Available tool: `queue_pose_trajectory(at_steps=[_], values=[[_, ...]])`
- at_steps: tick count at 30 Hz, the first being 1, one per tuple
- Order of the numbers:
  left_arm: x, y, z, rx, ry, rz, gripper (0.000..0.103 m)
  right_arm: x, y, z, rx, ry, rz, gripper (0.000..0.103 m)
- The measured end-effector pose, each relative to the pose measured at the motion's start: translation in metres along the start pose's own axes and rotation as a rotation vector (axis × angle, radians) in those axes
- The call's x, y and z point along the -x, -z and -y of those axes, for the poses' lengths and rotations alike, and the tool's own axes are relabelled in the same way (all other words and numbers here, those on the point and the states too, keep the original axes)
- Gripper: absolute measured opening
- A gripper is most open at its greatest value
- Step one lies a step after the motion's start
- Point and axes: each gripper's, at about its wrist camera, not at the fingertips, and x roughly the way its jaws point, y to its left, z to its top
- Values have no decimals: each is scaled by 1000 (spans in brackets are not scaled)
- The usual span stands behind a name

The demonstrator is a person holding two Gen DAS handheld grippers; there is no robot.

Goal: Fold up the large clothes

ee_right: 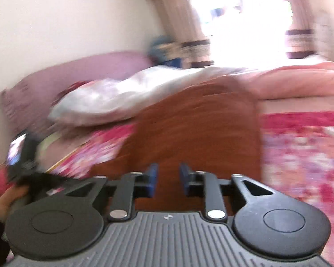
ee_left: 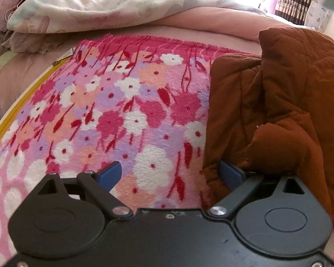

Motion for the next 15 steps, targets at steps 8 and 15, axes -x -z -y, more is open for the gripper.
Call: queue_pose_trajectory(at_steps=[8,15], values=[[1,2,-3,1,14,12,97,-47,14,15,21,79,-157,2],[59,-24,-15,16,53,113,93,-52,10,1,116,93,-204,5]])
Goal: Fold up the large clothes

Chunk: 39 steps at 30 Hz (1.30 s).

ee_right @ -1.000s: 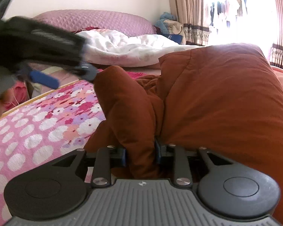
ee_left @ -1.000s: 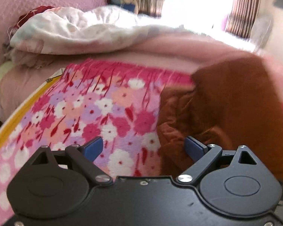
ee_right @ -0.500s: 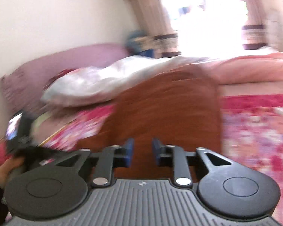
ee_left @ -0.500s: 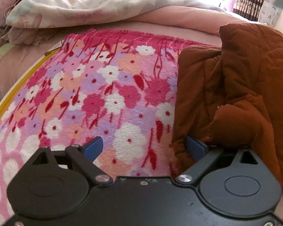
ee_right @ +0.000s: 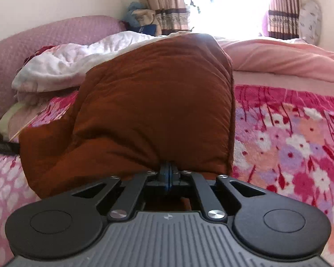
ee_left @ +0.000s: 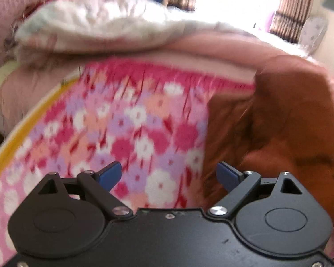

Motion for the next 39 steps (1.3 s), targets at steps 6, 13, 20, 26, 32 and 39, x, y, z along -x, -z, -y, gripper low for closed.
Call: queue_pose_trajectory(at_steps=[6,13,20,26,32,39], values=[[12,-18,58,-159,12,53,92,0,-1,4,-31,-24,3,5],[40,-37,29,-21,80,124,92,2,-6,7,-30,-41,-20,5],[-17,-14,75,-159,115,-108,92,2,-5,11,-54,-58,-17,6],[-65,23,82,-148,80,-163,102,1,-4,14,-71,-81,-29,5],[-68,32,94,-188,7,-81,103,-1,-1,13,-67,-79,-22,5],[-41,2,76,-165,60,-96,103,12,-22,12,-8,-95,-32,6]])
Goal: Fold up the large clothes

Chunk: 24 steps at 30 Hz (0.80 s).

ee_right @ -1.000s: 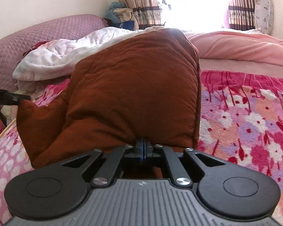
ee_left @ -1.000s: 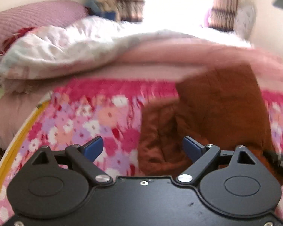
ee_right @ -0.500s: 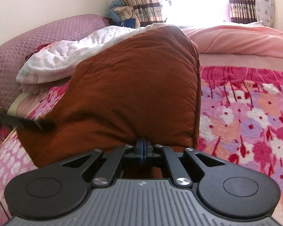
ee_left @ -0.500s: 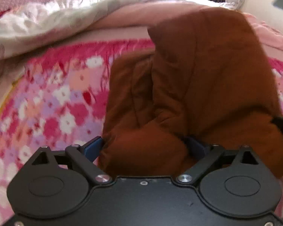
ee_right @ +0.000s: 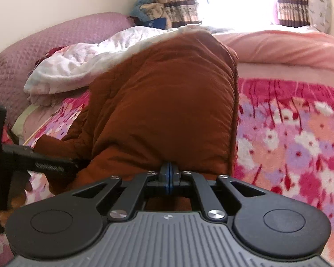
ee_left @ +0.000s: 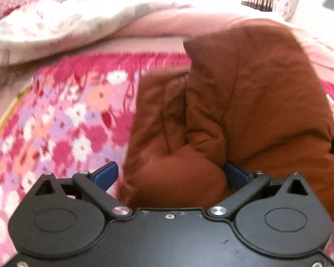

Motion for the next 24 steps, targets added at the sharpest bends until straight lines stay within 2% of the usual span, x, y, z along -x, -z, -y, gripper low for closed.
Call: queue_pose_trajectory(at_steps=[3,5,10,14,16,21,24], values=[[6,-9,3,-55,-44,34,103,7,-22,8,0,-7,42,6],[4,-22,7,-92,-71,31,103,-2,-37,16,7,20,45,7],[8,-80,10,-108,-113,72,102,-26,-62,36,-22,28,50,10],[-10,-125,7,-34,-61,41,102,-36,-79,43,-10,26,54,10],[-28,-137,15,-47,-50,-7,102,-43,-86,47,-6,46,69,10],[-85,-127,24,-65,-101,-133,103,-78,-96,58,-29,36,15,10],[-100,-113,22,-79,-105,-148,103,-100,-93,60,-19,42,-35,10]])
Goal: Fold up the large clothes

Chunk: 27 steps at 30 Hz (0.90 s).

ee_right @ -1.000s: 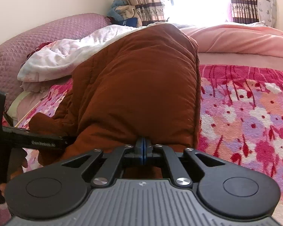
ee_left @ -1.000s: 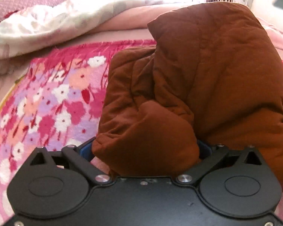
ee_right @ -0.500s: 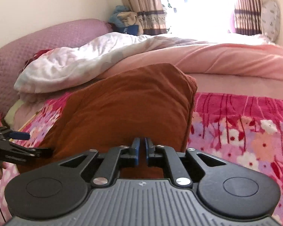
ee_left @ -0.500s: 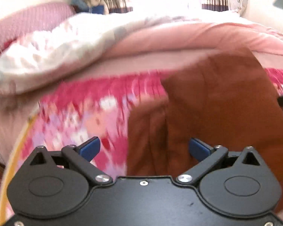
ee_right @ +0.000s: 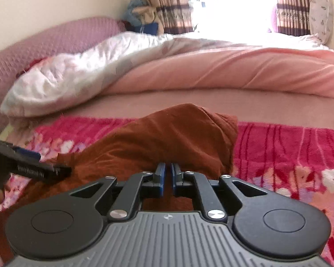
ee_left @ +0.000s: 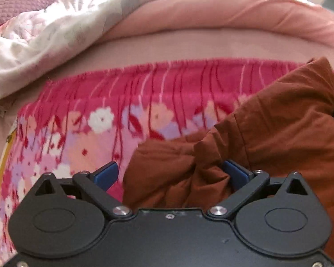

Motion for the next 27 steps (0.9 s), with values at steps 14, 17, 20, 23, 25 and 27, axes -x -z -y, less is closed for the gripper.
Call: queue_pose_trajectory(at_steps=[14,17,20,23,25,27], values=[[58,34,-42,149,59,123,99,15,10,-15,53,36,0,11],[89,58,-40,109,-5,182,99,52,13,-29,87,12,36,17],[97,81,-29,57,-71,209,99,79,25,-46,112,29,27,21],[86,98,-16,7,-119,196,100,89,39,-56,89,34,-10,21],[72,106,-13,5,-112,160,100,87,50,-60,78,61,-22,20],[56,113,-9,11,-113,150,103,79,58,-59,55,77,-28,20]])
